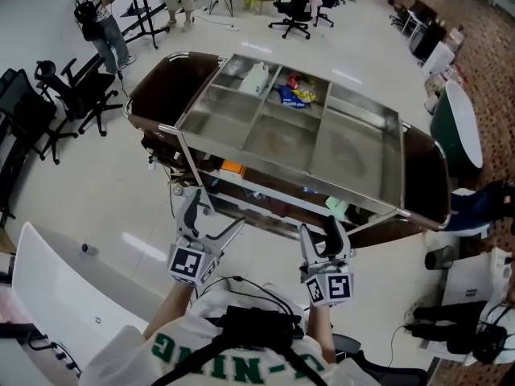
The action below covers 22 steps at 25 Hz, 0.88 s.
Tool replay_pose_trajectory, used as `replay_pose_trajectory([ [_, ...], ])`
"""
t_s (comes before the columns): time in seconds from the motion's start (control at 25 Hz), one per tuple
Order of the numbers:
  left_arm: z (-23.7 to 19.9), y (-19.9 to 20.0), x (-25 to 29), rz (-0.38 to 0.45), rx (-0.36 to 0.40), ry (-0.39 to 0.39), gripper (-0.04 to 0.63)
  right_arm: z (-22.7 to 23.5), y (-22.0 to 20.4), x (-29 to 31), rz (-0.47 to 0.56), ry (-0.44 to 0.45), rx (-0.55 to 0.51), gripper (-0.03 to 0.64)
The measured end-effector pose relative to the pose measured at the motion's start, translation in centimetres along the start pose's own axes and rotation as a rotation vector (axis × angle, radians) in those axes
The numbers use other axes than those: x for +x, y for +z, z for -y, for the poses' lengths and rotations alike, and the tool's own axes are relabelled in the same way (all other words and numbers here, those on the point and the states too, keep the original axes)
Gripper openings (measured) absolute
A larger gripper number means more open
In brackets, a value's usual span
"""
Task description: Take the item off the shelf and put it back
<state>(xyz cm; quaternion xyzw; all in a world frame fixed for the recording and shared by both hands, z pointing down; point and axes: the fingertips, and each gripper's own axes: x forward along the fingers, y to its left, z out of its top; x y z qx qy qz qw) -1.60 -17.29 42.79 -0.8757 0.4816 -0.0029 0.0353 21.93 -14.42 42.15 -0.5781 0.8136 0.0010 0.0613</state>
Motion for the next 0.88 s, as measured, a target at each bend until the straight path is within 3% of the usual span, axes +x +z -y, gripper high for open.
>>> replay_pose_trajectory([
  [0.36, 0.1, 0.9, 0.0, 0.010, -0.037, 0.007, 0.495, -0.9, 0.3, 0.6, 0.020, 0.035, 0.000, 0.316],
  [0.88, 0.9, 0.4, 0.2, 0.019, -0.020, -0.008, 0.495, -0.9, 0.6, 0.4, 0.018, 0.052, 0.007, 0.316],
])
